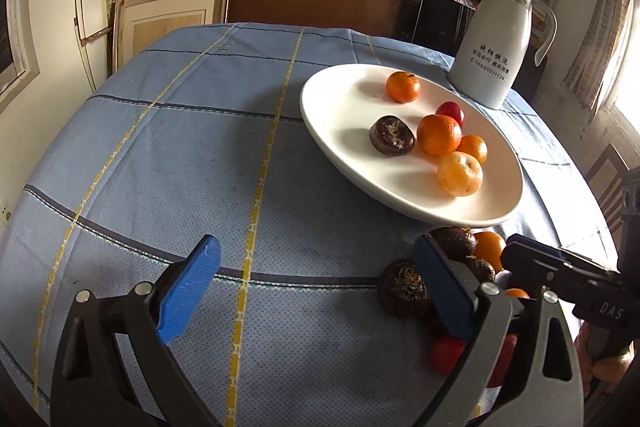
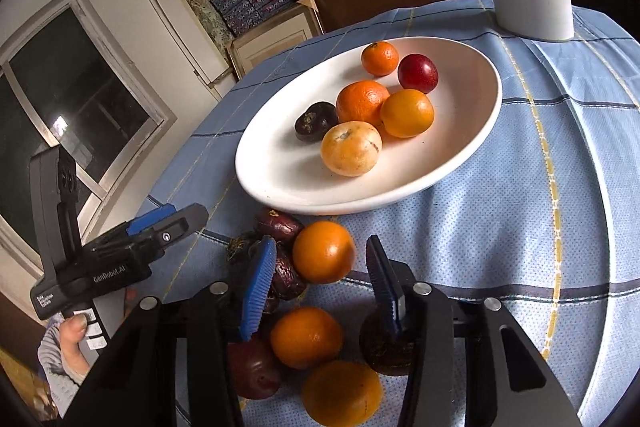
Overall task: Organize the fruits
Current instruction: 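Grasp an orange with the right tool while the left tool approaches a passion fruit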
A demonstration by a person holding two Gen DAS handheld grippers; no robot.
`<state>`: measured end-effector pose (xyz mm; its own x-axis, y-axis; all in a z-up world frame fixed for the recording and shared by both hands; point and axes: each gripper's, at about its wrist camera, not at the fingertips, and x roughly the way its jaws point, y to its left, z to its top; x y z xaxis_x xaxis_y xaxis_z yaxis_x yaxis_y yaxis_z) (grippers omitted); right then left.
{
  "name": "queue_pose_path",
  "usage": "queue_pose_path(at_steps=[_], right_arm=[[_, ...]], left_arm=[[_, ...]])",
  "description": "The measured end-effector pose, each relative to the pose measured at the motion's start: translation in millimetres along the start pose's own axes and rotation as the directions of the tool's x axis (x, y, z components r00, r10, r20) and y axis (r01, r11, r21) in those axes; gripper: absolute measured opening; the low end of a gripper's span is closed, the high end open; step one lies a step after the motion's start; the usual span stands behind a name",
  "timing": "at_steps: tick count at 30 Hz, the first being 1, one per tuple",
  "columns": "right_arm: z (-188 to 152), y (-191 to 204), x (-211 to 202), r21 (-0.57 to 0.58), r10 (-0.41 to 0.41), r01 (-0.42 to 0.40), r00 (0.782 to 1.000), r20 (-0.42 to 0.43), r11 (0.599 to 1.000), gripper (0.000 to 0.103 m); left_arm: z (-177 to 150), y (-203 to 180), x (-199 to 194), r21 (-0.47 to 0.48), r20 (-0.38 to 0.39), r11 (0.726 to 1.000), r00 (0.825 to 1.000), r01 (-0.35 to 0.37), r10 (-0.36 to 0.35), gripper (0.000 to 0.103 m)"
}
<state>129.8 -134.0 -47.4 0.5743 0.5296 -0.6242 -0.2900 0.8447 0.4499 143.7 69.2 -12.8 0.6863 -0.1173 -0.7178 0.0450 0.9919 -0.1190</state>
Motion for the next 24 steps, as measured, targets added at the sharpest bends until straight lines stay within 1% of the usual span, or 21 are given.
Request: queue_pose_path(at_steps=[3, 6, 9, 11, 13, 15, 17, 18, 19, 20, 22, 24], right_arm=[[1, -1, 1, 0.002, -0.008, 0.008, 1.000, 0.004, 1.000, 0.047], [1, -4, 5, 0.003, -0.047, 0.047, 0.999, -0.009, 0.999, 0.044], [-2, 6, 7, -0.056, -0.077, 0.077, 0.997, -0.012, 0.995, 0.046], [-3, 17, 11, -0.127, -0.108, 0.106, 0.994, -0.013, 0.986, 0.047], [-2, 23, 15, -0.173, -0.120, 0.113, 0.992, -0.026, 0.978, 0.048], [-3, 29, 18, -0.219, -0.146, 0.136, 0.989, -0.028, 0.966, 0.048], [-7, 38, 22, -0.301, -0.195, 0.176, 0.980, -0.035, 0.937, 0.048], [-8, 42, 21, -0.321, -0.212, 0.191, 0.977, -0.031, 0.928, 0.046], [-10, 45, 21, -0.340, -0.218, 0.196, 0.975, -0.028, 0.920, 0.039], [-12, 48, 21, -0.358, -0.222, 0.199, 0.975, -0.024, 0.912, 0.037], [-15, 53, 21, -0.383, -0.244, 0.221, 0.970, -0.011, 0.897, 0.037], [-15, 53, 20, -0.386, -0.243, 0.220, 0.970, -0.010, 0.896, 0.036]], left_arm=[[-1, -4, 1, 0.020, -0.004, 1.000, 1.000, -0.003, 0.003, 0.095], [-4, -6, 2, 0.034, -0.012, 0.999, 1.000, -0.008, 0.009, 0.095], [-8, -7, 0, 0.040, -0.018, 0.999, 1.000, -0.008, 0.009, 0.095], [-11, -7, -1, 0.046, -0.023, 0.999, 1.000, -0.002, 0.003, 0.095], [-15, -10, -2, 0.060, -0.031, 0.998, 0.999, 0.012, -0.011, 0.095], [-19, -14, -3, 0.084, -0.038, 0.996, 0.999, 0.024, -0.021, 0.095], [-22, -18, -3, 0.104, -0.045, 0.994, 0.999, 0.026, -0.022, 0.095], [-23, -20, -2, 0.115, -0.049, 0.993, 0.999, 0.023, -0.017, 0.095], [-24, -21, -2, 0.121, -0.049, 0.993, 0.999, 0.016, -0.010, 0.095], [-24, -21, -2, 0.123, -0.049, 0.992, 0.999, 0.011, -0.005, 0.095], [-24, -19, -1, 0.114, -0.054, 0.993, 0.998, 0.017, -0.011, 0.095], [-24, -18, 1, 0.109, -0.060, 0.994, 0.998, 0.019, -0.013, 0.095]])
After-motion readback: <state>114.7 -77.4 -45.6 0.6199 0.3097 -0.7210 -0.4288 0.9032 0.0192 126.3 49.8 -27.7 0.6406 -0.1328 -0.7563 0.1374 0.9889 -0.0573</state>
